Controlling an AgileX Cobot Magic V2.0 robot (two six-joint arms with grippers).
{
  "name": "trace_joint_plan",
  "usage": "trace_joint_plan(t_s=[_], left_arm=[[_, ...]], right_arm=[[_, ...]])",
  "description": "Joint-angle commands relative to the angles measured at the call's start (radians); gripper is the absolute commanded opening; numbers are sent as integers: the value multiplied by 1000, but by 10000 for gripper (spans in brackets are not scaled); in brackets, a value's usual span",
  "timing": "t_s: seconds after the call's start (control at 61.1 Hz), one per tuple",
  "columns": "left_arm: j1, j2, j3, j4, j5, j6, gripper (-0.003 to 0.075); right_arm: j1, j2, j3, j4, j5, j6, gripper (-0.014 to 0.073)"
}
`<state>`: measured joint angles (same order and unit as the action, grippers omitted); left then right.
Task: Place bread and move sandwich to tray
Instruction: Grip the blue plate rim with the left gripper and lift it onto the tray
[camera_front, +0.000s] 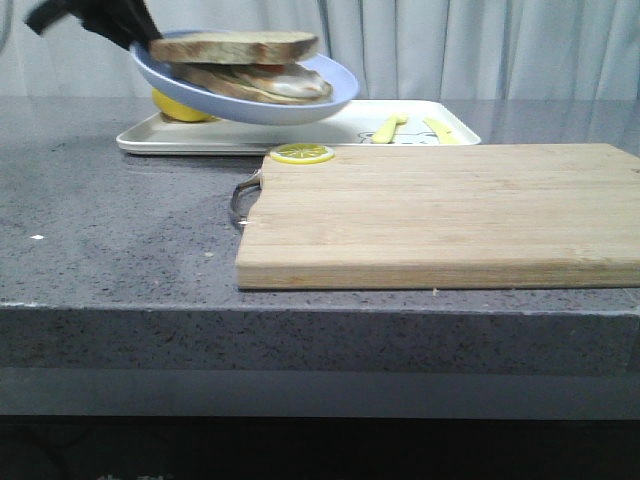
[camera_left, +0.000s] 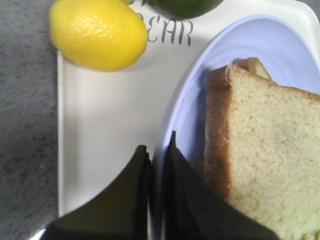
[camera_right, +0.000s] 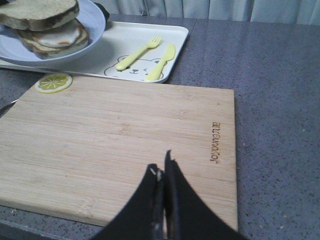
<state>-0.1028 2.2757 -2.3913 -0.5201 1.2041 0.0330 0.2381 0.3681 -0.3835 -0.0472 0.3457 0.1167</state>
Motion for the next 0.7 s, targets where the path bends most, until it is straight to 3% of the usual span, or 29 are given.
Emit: trace_joint_plan(t_s=[0.0,0.229,0.688], left_arm=[[-18,25,-161,-70,-6,-45,-20],[-20,175,-347,-83,25,-63,-20],[-20,260,-369,-126,-136,-24,-15]], right_arm=[[-5,5,-26,2,-78,1,-61],[-5,5,-26,2,-71,1,-61],[-5,5,-26,2,-75,1,-61]])
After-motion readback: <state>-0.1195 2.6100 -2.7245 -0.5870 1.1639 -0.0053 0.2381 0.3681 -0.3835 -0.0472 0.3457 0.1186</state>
